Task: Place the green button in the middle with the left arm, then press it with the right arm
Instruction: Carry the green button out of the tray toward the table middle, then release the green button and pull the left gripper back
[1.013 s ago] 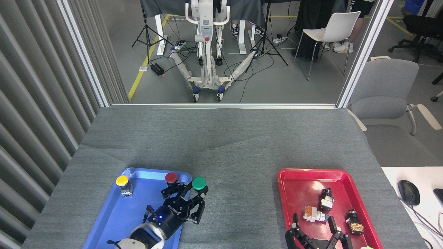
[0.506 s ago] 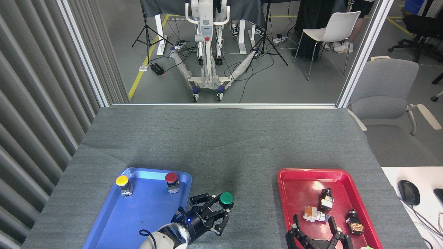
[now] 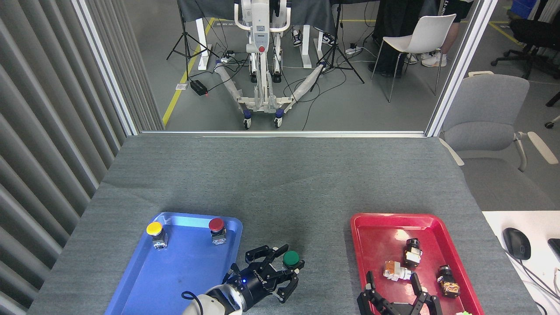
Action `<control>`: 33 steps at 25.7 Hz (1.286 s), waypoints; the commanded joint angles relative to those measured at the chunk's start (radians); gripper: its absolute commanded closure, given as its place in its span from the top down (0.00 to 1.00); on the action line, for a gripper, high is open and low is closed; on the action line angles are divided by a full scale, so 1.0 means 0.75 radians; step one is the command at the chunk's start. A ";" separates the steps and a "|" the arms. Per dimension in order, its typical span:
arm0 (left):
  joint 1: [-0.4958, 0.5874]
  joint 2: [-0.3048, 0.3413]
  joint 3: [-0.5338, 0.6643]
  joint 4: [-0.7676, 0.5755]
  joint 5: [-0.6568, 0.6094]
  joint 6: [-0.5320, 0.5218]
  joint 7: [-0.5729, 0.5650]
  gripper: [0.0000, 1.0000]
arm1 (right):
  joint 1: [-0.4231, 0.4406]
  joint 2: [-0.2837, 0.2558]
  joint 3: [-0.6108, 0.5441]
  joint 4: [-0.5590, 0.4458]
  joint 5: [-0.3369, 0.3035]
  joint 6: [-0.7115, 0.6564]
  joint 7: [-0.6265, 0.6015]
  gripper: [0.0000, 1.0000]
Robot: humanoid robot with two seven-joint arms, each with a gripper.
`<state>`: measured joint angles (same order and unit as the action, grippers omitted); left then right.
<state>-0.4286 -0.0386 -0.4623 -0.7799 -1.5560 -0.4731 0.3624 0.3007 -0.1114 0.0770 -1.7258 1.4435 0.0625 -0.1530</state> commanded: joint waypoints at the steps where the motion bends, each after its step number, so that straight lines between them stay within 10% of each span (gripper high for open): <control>1: 0.001 -0.012 0.009 0.001 0.005 0.009 -0.001 0.95 | 0.000 0.007 0.000 0.000 0.000 -0.010 -0.007 1.00; 8: 0.076 0.000 0.015 -0.169 0.015 0.068 -0.011 0.98 | 0.000 0.014 -0.005 0.000 0.000 -0.057 -0.007 1.00; 17: 0.578 0.084 0.312 -0.922 0.013 0.747 -0.017 0.98 | 0.000 0.018 0.000 0.000 0.000 -0.073 -0.009 1.00; 29: 0.837 0.211 0.649 -1.003 0.103 0.588 -0.066 0.99 | -0.012 0.020 0.030 0.041 0.006 -0.057 -0.011 0.98; 33: 0.833 0.213 0.659 -1.014 0.183 0.488 -0.105 0.99 | -0.018 0.022 0.051 0.059 0.008 -0.061 -0.015 0.75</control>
<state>0.1911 0.1186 0.0173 -1.5329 -1.4570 -0.0622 0.3054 0.2907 -0.0963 0.1031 -1.6933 1.4478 0.0182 -0.1615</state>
